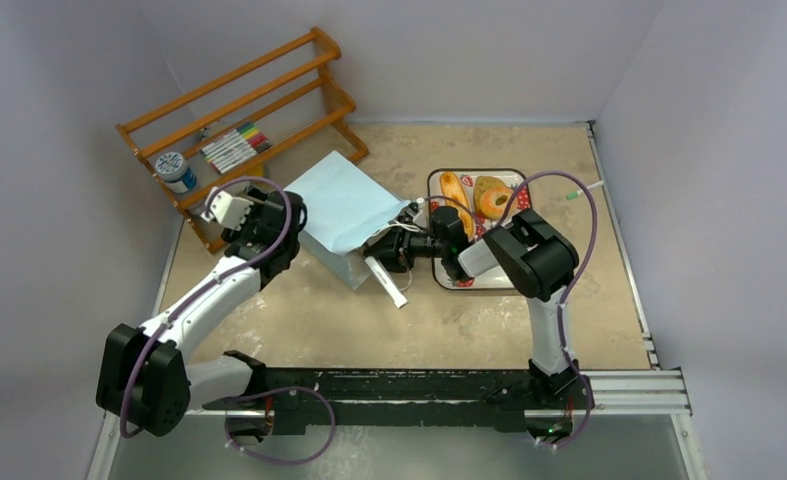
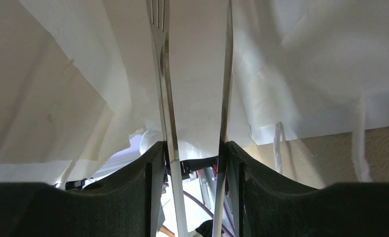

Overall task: Take the fake bread out of the paper bag
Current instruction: Take out the fake bread from the paper bag.

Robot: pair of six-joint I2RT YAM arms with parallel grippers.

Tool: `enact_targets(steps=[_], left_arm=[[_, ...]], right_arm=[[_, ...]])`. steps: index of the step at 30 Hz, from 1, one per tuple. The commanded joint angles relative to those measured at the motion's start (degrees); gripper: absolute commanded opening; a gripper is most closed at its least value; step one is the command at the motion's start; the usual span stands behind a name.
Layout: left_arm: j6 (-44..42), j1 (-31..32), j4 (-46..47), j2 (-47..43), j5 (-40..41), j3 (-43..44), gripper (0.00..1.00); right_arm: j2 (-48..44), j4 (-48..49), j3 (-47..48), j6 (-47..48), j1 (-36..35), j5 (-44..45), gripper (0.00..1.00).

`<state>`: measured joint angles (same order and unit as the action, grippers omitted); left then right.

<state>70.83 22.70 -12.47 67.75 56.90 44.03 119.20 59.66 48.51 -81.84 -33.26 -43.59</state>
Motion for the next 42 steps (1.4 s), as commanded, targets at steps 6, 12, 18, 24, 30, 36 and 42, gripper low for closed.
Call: enact_targets(steps=[6,12,18,24,30,36,42], left_arm=[[-1.42,-2.25,3.91,0.3,-2.89,-0.57,0.69],[-1.51,-3.45,4.9,0.3,-4.35,-1.23,0.69],[-1.79,-4.1,5.89,0.91,-5.52,-1.34,0.69],[-2.28,-4.65,6.49,1.48,-6.45,-1.21,0.69],[-2.23,-4.95,6.67,1.45,-7.24,-1.64,0.69],[-1.31,-5.05,6.67,0.51,-7.46,-2.44,0.69],[-0.39,-5.04,6.73,-0.23,-7.58,-2.37,0.68]], right_arm=[[-0.78,-2.95,3.35,2.87,0.24,-2.26,0.5],[-1.54,-8.92,4.46,6.21,0.24,-1.62,0.5],[0.52,-11.27,6.48,7.49,0.21,-0.78,0.5],[2.48,-12.16,10.97,7.65,0.23,-0.79,0.5],[5.44,-13.78,14.97,7.09,0.29,-0.99,0.47],[4.7,-13.67,13.68,5.85,0.2,-0.97,0.21],[0.51,-14.41,9.89,5.71,0.29,-0.01,0.01]])
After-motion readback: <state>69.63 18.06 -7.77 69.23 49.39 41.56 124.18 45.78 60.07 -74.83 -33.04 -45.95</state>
